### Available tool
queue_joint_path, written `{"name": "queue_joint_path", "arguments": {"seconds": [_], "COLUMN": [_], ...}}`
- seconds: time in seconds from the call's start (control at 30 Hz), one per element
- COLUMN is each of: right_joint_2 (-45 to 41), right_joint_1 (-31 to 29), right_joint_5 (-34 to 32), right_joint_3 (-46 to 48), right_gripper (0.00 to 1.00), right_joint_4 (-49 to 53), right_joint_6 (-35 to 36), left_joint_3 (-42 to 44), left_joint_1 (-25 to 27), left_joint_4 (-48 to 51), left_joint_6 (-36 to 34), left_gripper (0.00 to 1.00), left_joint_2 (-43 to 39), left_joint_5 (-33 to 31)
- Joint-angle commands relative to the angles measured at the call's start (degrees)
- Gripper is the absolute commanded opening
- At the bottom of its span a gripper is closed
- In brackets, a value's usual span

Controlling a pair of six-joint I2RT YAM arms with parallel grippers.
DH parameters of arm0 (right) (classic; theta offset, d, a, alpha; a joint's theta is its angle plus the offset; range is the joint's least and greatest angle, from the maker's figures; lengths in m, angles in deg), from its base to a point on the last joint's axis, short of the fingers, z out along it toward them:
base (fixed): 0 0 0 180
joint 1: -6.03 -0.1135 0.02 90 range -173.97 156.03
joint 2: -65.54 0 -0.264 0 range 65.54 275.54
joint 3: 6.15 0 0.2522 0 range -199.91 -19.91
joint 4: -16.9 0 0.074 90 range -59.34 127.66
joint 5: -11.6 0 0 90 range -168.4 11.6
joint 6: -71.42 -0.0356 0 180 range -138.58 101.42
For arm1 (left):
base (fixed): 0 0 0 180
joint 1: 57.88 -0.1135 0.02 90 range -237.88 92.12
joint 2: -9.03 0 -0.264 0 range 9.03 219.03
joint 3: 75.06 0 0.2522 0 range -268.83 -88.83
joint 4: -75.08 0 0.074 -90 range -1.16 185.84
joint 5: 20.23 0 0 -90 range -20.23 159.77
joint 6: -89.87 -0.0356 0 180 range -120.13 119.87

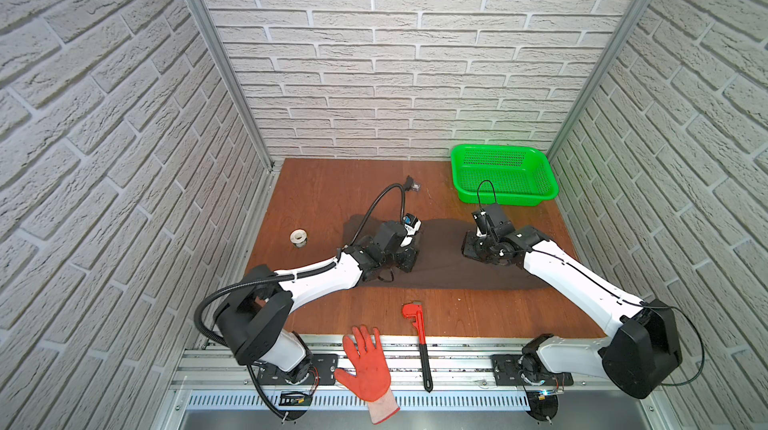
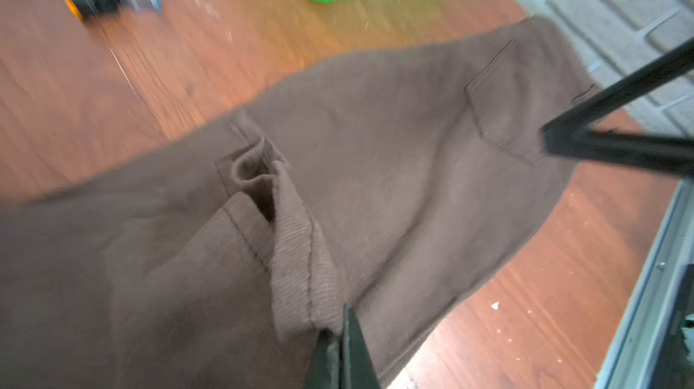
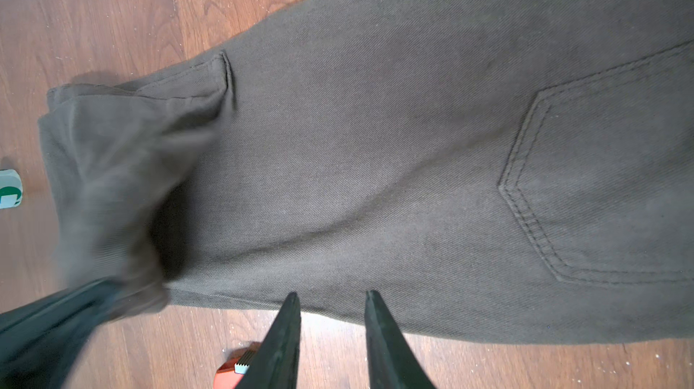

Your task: Fold and stack the trousers

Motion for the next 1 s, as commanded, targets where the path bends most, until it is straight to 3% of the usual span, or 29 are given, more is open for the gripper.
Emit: {"name": "queue_joint_path", "arguments": {"seconds": [0.0, 0.13, 0.23, 0.4, 0.63, 0.97], "right_joint_2": [-0.2, 0.1, 1.2, 4.6, 13.8, 23.8], "right_joint_1": [-0.1, -0.1, -0.1, -1.6, -3.7, -5.3], "right_joint_5": [-0.5, -0.5, 0.5, 2.0, 6.4, 11.5], "right_joint_3": [0.1, 0.4, 0.5, -0.1, -3.2, -7.3], "right_gripper": [0.32, 0.34, 0.36, 0.42, 0.45, 0.5], "right_joint_4": [-0.2, -0.4, -1.1, -3.5, -10.0, -21.7], "right_joint_6": [0.7, 0.5, -0.3, -1.8, -6.1, -16.1], "left_joint_3": [1.4, 1.2, 0.1, -1.9, -1.7, 7.8], "left_joint_1": [1.1, 2.3, 2.8, 3.1, 1.0, -12.8], "left_joint_4": [-6.4, -6.6, -4.8, -0.7, 6.6, 15.0], "left_joint_6": [2.4, 3.3, 2.9, 0.5, -2.5, 1.7], "left_gripper": [0.0, 0.02, 0.42, 0.69, 0.77, 0.79], "left_joint_2": [2.7, 4.5, 3.7, -3.7, -18.7, -37.9], "left_joint_5": [1.4, 2.5, 3.3, 1.2, -7.7, -13.2]}}
